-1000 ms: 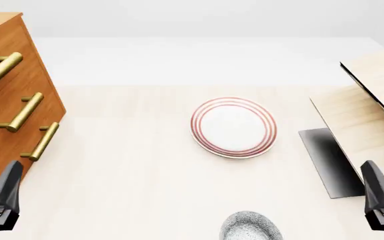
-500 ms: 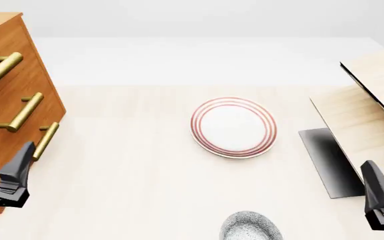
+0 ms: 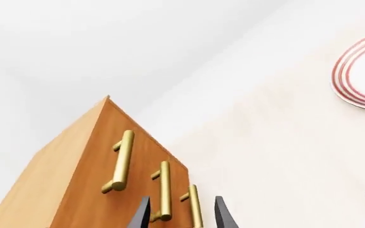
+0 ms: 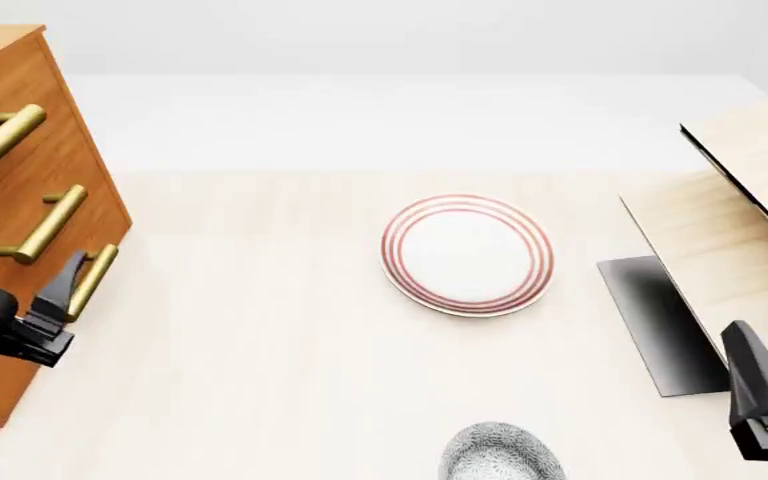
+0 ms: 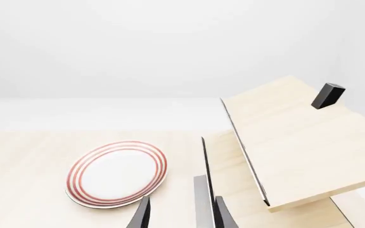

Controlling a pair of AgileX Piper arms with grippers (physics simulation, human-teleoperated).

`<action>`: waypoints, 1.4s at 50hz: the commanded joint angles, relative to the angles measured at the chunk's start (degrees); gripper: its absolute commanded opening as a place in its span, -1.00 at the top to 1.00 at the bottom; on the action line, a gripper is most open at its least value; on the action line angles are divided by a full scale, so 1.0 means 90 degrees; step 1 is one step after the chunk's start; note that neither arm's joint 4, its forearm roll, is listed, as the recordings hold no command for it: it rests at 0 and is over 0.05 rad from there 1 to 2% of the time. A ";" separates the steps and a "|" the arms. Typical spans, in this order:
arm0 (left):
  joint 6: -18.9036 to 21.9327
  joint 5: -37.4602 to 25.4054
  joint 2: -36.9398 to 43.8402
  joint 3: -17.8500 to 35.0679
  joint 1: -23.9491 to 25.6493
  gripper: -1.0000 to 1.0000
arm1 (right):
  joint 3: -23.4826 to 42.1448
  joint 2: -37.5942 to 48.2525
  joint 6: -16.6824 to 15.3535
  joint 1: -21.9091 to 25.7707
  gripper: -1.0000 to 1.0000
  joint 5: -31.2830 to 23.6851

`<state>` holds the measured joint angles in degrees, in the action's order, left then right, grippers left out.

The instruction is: Open the top drawer of the cabinet and put the bowl in it.

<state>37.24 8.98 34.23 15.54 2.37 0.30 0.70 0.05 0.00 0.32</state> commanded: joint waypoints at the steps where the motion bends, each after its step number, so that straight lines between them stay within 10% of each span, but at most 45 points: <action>1: 0.1218 -0.0154 0.0294 0.0295 -0.0160 -1.00 | -0.0006 -0.0014 -0.0002 0.0001 -1.00 -0.0007; 28: 0.3310 0.0791 0.0475 0.0185 -0.0679 -1.00 | -0.0006 -0.0016 -0.0003 0.0001 -1.00 -0.0008; 46: 0.4645 0.2823 0.1457 -0.0252 -0.0908 -1.00 | -0.0006 -0.0014 -0.0003 0.0000 -1.00 -0.0008; 70: 0.4855 0.4133 0.2987 -0.0094 -0.1281 -1.00 | -0.0006 -0.0016 -0.0001 0.0000 -1.00 -0.0008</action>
<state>80.06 41.71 55.79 14.30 -7.86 0.30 0.70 0.06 0.00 0.32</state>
